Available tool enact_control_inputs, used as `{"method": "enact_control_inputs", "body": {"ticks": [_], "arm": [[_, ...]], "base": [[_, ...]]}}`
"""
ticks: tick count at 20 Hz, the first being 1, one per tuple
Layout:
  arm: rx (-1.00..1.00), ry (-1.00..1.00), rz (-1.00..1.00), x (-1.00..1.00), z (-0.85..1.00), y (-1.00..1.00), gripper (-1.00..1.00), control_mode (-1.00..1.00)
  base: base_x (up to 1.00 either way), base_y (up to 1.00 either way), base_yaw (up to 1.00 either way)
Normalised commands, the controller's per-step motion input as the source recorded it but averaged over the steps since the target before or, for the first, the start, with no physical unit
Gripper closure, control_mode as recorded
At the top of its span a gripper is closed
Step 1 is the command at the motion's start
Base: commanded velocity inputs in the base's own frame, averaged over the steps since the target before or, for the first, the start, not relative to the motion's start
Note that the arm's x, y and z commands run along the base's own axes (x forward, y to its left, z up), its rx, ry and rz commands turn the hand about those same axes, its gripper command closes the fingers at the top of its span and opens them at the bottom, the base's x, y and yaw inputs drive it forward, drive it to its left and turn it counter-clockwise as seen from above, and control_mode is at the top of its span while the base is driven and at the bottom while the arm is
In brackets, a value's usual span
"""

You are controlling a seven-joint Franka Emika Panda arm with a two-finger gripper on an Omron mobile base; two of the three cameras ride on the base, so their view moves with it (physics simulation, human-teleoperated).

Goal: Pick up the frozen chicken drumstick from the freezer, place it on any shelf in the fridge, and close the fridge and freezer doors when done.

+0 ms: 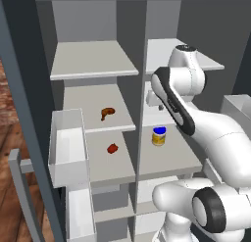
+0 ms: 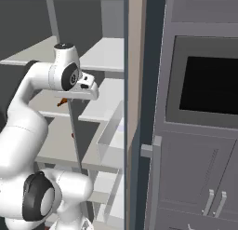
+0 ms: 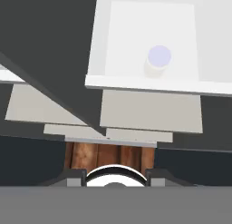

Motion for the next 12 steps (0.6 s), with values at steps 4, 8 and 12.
{"method": "enact_control_inputs", "body": {"ticks": [4,8,12], "arm": [[-0.03,-0.02,0.00,-0.27,0.00,0.29,-1.00,-1.00],[-0.11,-0.05,-0.02,-0.09,-0.14,1.00,-1.00,-1.00],[-0.01,0.00,-0.04,0.11,-0.26,0.98,-1.00,-1.00]], "base": [[0.00,0.00,0.00],[0.00,0.00,0.00],[0.00,0.00,0.00]]}}
